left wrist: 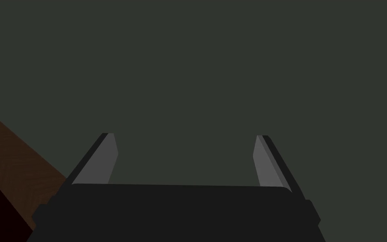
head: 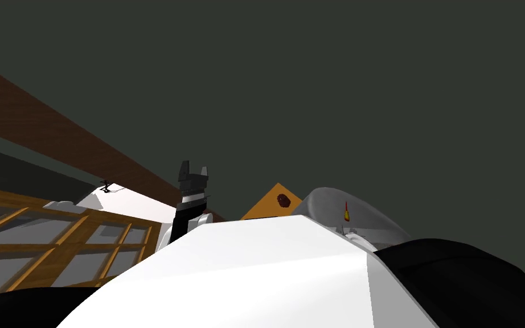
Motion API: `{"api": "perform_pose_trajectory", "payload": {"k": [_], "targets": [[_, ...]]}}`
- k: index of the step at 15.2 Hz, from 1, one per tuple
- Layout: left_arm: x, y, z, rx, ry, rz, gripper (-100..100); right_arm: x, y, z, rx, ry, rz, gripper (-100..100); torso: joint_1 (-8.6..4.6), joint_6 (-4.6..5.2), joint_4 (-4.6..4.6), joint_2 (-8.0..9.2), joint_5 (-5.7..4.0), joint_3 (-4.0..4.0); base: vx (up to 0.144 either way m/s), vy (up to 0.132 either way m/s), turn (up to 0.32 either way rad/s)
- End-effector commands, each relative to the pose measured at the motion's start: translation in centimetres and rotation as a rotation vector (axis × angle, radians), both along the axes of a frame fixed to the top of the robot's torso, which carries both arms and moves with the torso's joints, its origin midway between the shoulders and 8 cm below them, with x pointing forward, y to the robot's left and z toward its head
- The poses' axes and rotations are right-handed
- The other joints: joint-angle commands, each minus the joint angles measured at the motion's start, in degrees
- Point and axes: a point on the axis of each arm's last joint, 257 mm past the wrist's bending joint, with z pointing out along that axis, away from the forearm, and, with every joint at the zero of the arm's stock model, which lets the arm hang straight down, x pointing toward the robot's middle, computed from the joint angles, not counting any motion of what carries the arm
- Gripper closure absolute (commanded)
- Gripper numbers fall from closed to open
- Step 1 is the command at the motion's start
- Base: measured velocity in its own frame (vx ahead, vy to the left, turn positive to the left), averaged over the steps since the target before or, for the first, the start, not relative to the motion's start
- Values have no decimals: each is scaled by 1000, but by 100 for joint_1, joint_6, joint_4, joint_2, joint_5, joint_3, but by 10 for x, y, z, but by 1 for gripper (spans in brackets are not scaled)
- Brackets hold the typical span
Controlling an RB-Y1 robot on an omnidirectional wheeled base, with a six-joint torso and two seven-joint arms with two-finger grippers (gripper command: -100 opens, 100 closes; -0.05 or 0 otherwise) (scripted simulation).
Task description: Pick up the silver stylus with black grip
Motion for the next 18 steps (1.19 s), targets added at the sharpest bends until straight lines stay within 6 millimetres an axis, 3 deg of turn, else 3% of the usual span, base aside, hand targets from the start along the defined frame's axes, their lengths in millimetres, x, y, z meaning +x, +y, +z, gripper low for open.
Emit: {"api": "perform_pose_trajectory", "payload": {"k": [1,4,5,6,7,8,9,11,12,13,14,15,16,17,18], "targets": [[0,0,0,0,0,0,0,-11,-4,-2,25,-21,-25,-100,0,0,0,0,0,0,22,-48,136],[0,0,0,0,0,0,0,-12,-5,-2,28,-24,-28,-100,-2,1,0,0,-1,0,15,-40,67],[0,0,0,0,0,0,0,-8,15,-5,29,-22,-20,-100,3,2,0,1,0,0,3,-72,-13],[0,0,0,0,0,0,0,-8,15,-5,29,-22,-20,-100,-5,2,0,3,-2,1,-3,-102,-6],[0,0,0,0,0,0,0,-4,35,-8,37,-29,-12,-100,-14,3,1,6,-3,3,-16,-137,-12],[0,0,0,0,0,0,0,-4,35,-8,29,-19,-11,-100,-27,2,2,10,-7,5,-23,-156,-5],[0,0,0,0,0,0,0,0,54,-10,39,-31,-5,-100,-37,2,2,13,-8,7,-30,-191,-10],[0,0,0,0,0,0,0,0,54,-10,28,-17,-4,-100,-54,2,3,16,-12,9,-14,-151,5],[0,0,0,0,0,0,0,4,74,-10,33,-23,0,-100,-42,2,3,13,-10,8,-5,-111,-9],[0,0,0,0,0,0,0,4,74,-10,28,-17,0,-100,-33,3,3,12,-9,7,-4,-109,-12],[0,0,0,0,0,0,0,8,93,-10,32,-24,2,-100,-29,2,2,10,-7,6,-21,-125,-15],[0,0,0,0,0,0,0,8,93,-10,27,-17,2,-100,-31,2,3,13,-7,7,-26,-140,-10],[0,0,0,0,0,0,0,11,112,-9,32,-25,2,-100,-35,2,3,15,-8,8,-20,-171,-9],[0,0,0,0,0,0,0,11,112,-9,27,-18,3,-100,-44,2,3,15,-10,8,-8,-173,-2],[0,0,0,0,0,0,0,15,130,-7,31,-27,0,-100,-48,1,3,12,-11,7,-8,-159,-4]]}}
